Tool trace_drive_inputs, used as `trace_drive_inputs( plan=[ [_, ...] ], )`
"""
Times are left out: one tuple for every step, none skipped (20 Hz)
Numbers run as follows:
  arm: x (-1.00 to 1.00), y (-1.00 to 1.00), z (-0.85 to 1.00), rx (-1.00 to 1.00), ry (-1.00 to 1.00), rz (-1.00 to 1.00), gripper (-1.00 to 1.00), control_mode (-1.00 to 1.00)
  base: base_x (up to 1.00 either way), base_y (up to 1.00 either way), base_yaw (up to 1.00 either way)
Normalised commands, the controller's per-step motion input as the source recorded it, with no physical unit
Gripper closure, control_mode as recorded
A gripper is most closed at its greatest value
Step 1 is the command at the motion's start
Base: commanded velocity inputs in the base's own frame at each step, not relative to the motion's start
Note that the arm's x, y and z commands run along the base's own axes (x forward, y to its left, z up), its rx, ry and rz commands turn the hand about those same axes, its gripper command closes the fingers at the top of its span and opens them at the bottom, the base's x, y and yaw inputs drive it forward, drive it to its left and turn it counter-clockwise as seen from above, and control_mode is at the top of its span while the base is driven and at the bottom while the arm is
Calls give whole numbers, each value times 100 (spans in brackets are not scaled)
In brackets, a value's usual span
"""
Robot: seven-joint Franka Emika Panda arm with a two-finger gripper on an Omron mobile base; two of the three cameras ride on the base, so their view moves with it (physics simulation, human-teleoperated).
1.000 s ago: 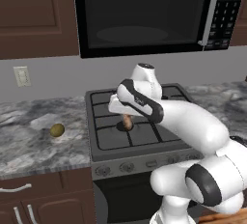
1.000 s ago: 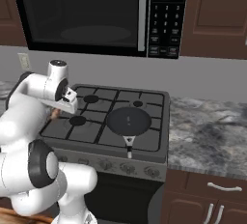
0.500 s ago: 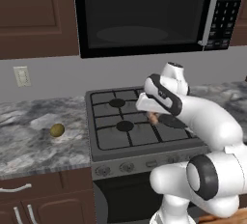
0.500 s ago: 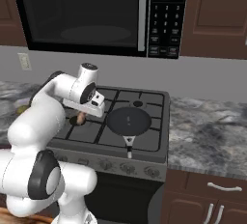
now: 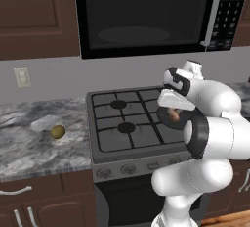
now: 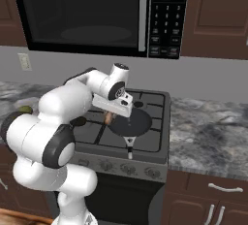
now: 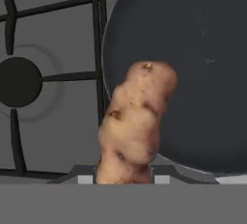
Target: Put the potato and potato in the pan. Then turn on the front right burner and set the heat to medium.
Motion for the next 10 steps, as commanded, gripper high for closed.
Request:
trace_drive_inputs(
  plan=[
    [11,-50,-11,-5,2,0,100,-100,0,0,0],
    [11,-49,-14,-5,2,0,100,-100,0,0,0],
    [8,-44,-19,-6,2,0,100,-100,0,0,0],
    [11,-36,-28,-8,2,0,100,-100,0,0,0],
    [17,-30,-33,-9,2,0,100,-100,0,0,0],
    [21,-26,-38,-11,2,0,100,-100,0,0,0],
    [26,-23,-44,-11,2,0,100,-100,0,0,0],
    [28,-16,-48,-13,0,0,100,-100,0,0,0],
    [26,-14,-45,-12,0,0,100,-100,0,0,0],
    [33,-12,-38,-9,0,0,100,-100,0,0,0]
  ],
)
